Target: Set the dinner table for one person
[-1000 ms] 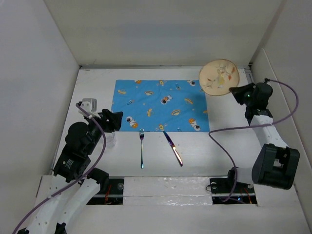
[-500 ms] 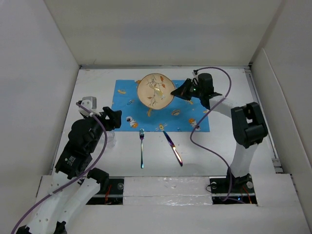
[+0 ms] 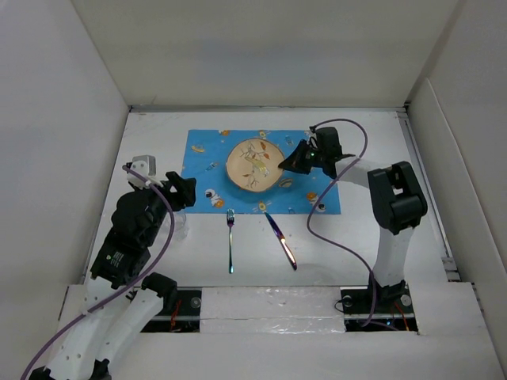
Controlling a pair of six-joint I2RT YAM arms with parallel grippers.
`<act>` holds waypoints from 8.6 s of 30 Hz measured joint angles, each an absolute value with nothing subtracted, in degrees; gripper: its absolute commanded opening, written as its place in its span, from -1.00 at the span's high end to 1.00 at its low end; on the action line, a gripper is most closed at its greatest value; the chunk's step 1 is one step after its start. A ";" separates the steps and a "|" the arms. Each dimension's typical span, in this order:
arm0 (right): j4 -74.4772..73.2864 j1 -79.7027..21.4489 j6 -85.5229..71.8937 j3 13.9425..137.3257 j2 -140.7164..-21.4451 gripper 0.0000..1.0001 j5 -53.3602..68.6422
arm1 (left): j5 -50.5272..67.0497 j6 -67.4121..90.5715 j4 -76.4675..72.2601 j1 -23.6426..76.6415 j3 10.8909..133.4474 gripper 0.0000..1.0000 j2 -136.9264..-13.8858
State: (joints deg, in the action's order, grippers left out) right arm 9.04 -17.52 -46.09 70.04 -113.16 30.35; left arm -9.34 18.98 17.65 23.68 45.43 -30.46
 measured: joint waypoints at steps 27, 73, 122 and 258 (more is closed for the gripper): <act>-2.42 -19.44 -35.75 73.23 -111.04 0.76 20.64 | -8.64 19.18 17.67 23.03 45.43 0.52 -29.93; -24.14 -55.11 -20.88 117.80 -127.39 1.00 -5.96 | -29.28 25.76 15.22 22.76 41.34 -0.18 -0.86; -30.85 -11.25 -15.25 111.53 -123.74 0.41 -12.38 | -3.97 18.09 17.78 22.76 44.62 -0.18 -36.99; -11.44 -30.61 -30.09 58.96 -70.28 0.99 -16.62 | -21.21 29.95 24.77 54.15 53.95 0.09 -57.93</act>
State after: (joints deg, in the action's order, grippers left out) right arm -11.44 -30.61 -30.09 58.96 -70.28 -16.62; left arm -21.21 29.95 24.77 54.15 53.95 -57.93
